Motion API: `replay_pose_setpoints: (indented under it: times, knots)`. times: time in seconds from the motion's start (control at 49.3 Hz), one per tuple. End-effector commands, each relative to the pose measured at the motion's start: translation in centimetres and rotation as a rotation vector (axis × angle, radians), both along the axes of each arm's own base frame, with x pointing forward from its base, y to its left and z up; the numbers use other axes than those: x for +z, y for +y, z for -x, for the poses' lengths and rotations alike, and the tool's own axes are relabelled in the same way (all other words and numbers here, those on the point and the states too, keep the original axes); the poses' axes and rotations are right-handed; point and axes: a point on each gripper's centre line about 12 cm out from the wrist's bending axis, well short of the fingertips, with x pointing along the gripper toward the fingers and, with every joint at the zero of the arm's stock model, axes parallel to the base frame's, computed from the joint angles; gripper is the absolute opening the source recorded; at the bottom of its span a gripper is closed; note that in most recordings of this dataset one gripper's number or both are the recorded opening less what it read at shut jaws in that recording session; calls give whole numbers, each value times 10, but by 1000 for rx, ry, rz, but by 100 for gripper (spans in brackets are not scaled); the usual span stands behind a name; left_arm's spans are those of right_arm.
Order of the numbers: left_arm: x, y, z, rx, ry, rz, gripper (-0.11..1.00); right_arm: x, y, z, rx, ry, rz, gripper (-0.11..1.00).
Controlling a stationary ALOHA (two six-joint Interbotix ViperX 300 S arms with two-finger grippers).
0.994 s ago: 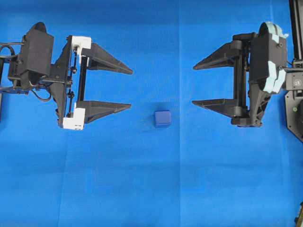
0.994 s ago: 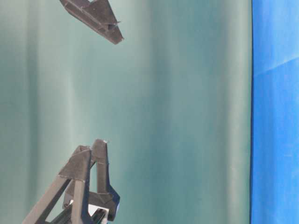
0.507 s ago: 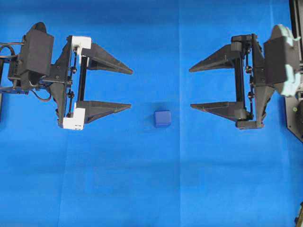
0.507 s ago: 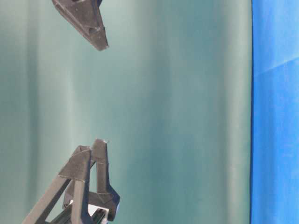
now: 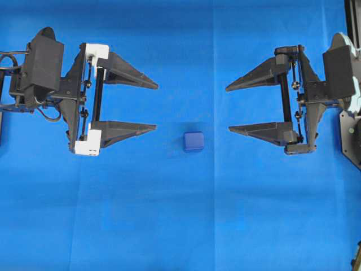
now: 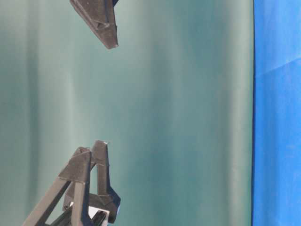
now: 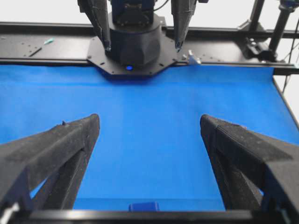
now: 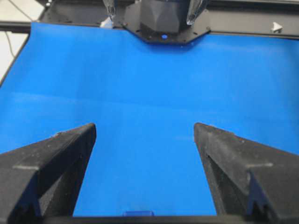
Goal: Handover the blue block to the right arm after grasping it with the left arm, then place it in the designated position.
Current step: 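Open the right gripper, release the cube, and retract right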
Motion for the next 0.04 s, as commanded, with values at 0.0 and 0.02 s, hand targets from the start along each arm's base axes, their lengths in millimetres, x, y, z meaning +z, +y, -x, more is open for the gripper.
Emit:
replay_pose_setpoints:
  times: [0.0,0.02]
  knots:
    - [13,-1,0,-3,-40,0,93,7,0,-1,1,-23,-7,81]
    - [13,-1,0,-3,-40,0,93,7,0,-1,2,-23,-6,81]
